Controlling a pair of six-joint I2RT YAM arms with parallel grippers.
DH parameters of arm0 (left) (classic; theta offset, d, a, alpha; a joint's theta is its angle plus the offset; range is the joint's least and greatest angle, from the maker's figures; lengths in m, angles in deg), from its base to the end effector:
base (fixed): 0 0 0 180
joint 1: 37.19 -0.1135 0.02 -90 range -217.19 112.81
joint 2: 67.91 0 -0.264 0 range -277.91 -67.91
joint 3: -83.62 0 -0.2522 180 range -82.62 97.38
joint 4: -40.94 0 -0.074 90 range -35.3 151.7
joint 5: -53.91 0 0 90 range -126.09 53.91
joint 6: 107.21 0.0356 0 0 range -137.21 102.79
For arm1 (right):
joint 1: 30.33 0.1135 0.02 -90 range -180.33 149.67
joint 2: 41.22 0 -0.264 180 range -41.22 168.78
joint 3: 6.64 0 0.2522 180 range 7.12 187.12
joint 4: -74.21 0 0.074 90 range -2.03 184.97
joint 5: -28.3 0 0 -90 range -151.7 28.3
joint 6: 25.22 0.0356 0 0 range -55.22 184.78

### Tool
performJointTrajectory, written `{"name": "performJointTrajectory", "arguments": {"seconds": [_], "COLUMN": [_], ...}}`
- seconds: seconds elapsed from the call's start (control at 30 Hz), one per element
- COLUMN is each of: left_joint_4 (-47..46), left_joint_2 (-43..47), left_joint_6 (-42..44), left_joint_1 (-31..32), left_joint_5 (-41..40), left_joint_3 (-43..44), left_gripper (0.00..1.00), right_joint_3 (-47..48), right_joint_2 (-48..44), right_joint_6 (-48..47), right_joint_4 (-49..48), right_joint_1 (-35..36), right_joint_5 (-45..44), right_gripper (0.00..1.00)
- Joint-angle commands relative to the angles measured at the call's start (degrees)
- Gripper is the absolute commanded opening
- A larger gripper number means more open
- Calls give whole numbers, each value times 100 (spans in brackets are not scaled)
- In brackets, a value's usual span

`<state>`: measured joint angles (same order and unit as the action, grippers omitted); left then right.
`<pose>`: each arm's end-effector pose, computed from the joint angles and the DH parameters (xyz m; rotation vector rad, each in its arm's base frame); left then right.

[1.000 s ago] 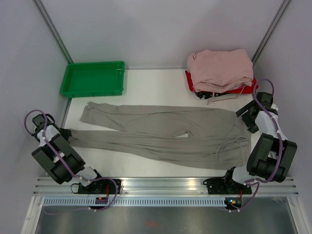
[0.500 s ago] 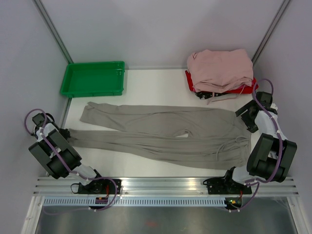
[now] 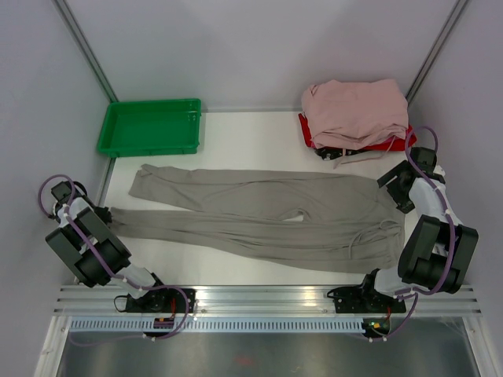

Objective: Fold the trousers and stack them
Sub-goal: Flatten the trousers out

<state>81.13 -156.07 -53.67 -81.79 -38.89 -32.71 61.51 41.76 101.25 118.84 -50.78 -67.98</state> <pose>0.2038 0.2034 0.1738 -1.7673 2.0442 0.1090 0.2677 -0.1040 0.2168 1.2727 2.2662 -0.0423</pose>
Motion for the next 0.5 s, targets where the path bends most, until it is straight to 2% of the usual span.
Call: {"name": "performJointTrajectory", "arguments": {"seconds": [0.0, 0.2, 0.3, 0.33, 0.4, 0.47], "left_joint_4": [-358, -402, -490, -534, -596, -639], "left_joint_2": [-17, -70, -70, -61, -61, -35], "left_joint_6": [-132, -141, -150, -150, -150, -141], "left_joint_1": [-31, -31, -31, -31, -31, -31], "left_joint_5": [-115, -158, -141, -132, -132, -141], "left_joint_3": [291, 265, 203, 142, 89, 72], "left_gripper": [29, 24, 14, 7, 3, 2], "right_joint_3": [142, 151, 168, 177, 177, 168], "right_joint_2": [-28, 16, 16, 16, 25, 25], "right_joint_6": [97, 115, 115, 115, 115, 115], "right_joint_4": [-11, -29, -29, -37, -20, -11], "right_joint_1": [23, 32, 41, 41, 41, 41], "right_joint_5": [-57, -57, -57, -66, -66, -75], "right_gripper": [88, 88, 88, 88, 88, 88]}}
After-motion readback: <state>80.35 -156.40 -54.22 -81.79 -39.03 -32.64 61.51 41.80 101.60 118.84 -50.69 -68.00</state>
